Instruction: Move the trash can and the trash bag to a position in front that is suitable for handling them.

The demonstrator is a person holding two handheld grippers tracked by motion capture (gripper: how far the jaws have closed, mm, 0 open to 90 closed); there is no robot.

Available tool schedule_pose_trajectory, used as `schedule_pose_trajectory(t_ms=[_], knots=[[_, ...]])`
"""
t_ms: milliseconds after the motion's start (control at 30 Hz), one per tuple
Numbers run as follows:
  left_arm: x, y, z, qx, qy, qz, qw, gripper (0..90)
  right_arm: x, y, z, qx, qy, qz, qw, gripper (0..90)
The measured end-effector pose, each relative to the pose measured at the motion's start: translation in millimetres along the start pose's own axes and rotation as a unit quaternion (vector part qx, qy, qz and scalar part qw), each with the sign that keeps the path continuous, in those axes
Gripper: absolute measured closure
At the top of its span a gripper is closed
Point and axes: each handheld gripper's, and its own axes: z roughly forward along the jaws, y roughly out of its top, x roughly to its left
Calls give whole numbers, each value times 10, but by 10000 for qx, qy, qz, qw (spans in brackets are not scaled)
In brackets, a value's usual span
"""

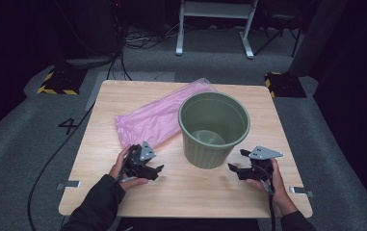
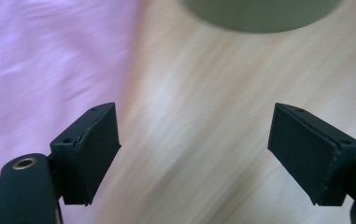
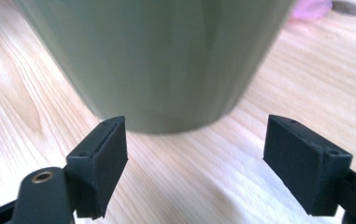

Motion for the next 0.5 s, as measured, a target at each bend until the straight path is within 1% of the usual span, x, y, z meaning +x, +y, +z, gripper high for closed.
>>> schedule_pose_trajectory(t_ms=[33,67,100,133,167,200,233,267,300,333,367,433,467,500], knots=[[0,0,0,0,0,0,10000,159,0,0,0,0,0,0,10000,218],[62,-41,-47,-32,63,-77,9999,156,-33,-36,-6,152,-112,-76,9998,209],[121,-84,-90,-45,148,-170,9997,156,-33,-36,-6,152,-112,-76,9998,209],[227,-165,-149,-86,202,-329,9992,159,-67,-76,-6,279,-200,-116,9993,207],[227,-165,-149,-86,202,-329,9992,159,-67,-76,-6,279,-200,-116,9993,207],[299,-222,-175,-79,248,-407,9988,164,-106,-112,-7,346,-192,-50,9992,196],[350,-267,-181,-102,242,-492,9984,164,-106,-112,-7,346,-192,-50,9992,196],[443,-337,-171,-92,80,-593,9982,222,-142,-142,-15,372,-184,13,9991,193],[443,-337,-171,-92,80,-593,9982,247,-142,-142,-15,372,-184,13,9991,193],[488,-374,-147,-77,-20,-684,9976,247,-159,-153,-18,378,-168,39,9991,193],[516,-390,-133,-66,-108,-714,9974,254,-183,-167,-23,398,-174,61,9990,193],[584,-429,-75,-96,-374,-778,9962,286,-242,-199,-40,423,-218,98,9988,193],[594,-434,-61,-103,-392,-774,9962,304,-262,-209,-45,422,-239,121,9987,193],[594,-434,-61,-103,-392,-774,9962,345,-281,-219,-49,440,-258,135,9986,193]])
